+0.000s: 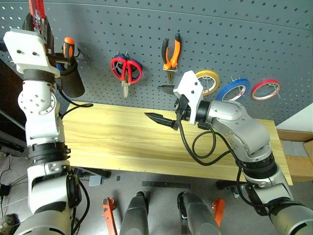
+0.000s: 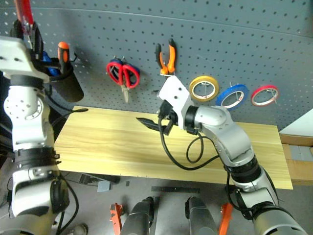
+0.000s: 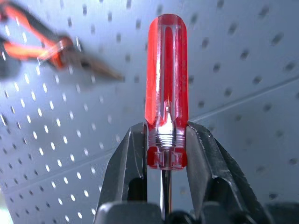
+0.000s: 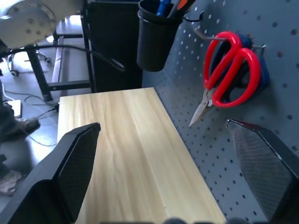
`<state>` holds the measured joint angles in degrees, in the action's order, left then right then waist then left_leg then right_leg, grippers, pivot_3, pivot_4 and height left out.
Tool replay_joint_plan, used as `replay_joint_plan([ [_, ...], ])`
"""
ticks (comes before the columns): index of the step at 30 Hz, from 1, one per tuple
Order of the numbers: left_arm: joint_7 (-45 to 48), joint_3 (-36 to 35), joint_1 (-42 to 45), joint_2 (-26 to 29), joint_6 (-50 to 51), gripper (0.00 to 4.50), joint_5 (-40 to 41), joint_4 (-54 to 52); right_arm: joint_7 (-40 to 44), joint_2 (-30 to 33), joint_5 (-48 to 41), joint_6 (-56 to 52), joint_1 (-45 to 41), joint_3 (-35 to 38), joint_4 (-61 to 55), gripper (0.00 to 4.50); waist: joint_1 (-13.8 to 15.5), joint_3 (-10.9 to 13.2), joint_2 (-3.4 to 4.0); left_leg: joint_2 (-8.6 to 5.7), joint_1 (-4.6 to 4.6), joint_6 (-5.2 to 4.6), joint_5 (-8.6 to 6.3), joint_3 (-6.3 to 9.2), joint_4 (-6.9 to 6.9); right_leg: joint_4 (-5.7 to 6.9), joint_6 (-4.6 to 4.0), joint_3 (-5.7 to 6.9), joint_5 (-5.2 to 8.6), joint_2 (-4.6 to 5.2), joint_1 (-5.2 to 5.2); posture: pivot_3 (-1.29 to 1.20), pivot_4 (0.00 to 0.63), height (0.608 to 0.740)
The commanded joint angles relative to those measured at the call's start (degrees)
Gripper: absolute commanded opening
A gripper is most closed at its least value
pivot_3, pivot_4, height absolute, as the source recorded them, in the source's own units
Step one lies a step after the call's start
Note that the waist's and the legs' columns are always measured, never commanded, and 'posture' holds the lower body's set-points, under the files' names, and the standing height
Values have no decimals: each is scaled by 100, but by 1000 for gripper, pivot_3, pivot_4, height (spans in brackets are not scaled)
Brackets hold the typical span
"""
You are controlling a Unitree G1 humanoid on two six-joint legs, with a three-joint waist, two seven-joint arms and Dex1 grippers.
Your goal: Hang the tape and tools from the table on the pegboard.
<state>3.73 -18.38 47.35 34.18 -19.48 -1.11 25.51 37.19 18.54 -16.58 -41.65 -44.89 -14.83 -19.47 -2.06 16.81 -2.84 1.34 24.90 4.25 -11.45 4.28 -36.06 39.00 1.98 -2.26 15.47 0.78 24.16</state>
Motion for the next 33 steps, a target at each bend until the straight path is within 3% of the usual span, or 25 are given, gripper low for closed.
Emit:
replay_joint_plan([
  [1,-248,99,450,-98,-654,787,-64,757,-58,-72,54,135,-157,-4,-117,4500,-18,0,0,-1,0,0,0,0,0,0,0,0,0,0,0,-100,206,740],
  [6,-443,200,826,-157,-1127,787,-94,1489,-130,-152,14,42,-192,21,-185,4500,-84,0,0,-1,2,-3,-1,0,-2,2,0,0,0,1,1,-127,214,740],
  [12,-562,260,926,-140,-1479,787,-118,1922,-156,-457,-655,-367,-260,470,-437,4500,-184,0,0,1,1,0,0,-1,-2,6,-1,0,-1,1,1,-137,214,740],
  [25,-983,169,467,-110,-1456,787,-94,1507,-257,-538,-784,-102,-501,577,-235,4500,-280,-5,-3,2,1,1,1,-1,-5,12,-2,0,-2,1,2,-110,190,740],
  [26,-979,158,435,-123,-1464,1515,-61,1419,-251,-536,-777,-77,-501,573,-221,4500,-278,-12,-4,2,1,1,2,-1,-5,12,-2,0,-2,2,2,-108,188,740],
  [33,-1276,81,294,-164,-1274,3916,-94,954,-191,-510,-740,65,-537,521,-105,4500,-274,-69,-8,4,0,7,5,-2,-5,14,-3,-1,-3,4,2,-103,176,740],
])
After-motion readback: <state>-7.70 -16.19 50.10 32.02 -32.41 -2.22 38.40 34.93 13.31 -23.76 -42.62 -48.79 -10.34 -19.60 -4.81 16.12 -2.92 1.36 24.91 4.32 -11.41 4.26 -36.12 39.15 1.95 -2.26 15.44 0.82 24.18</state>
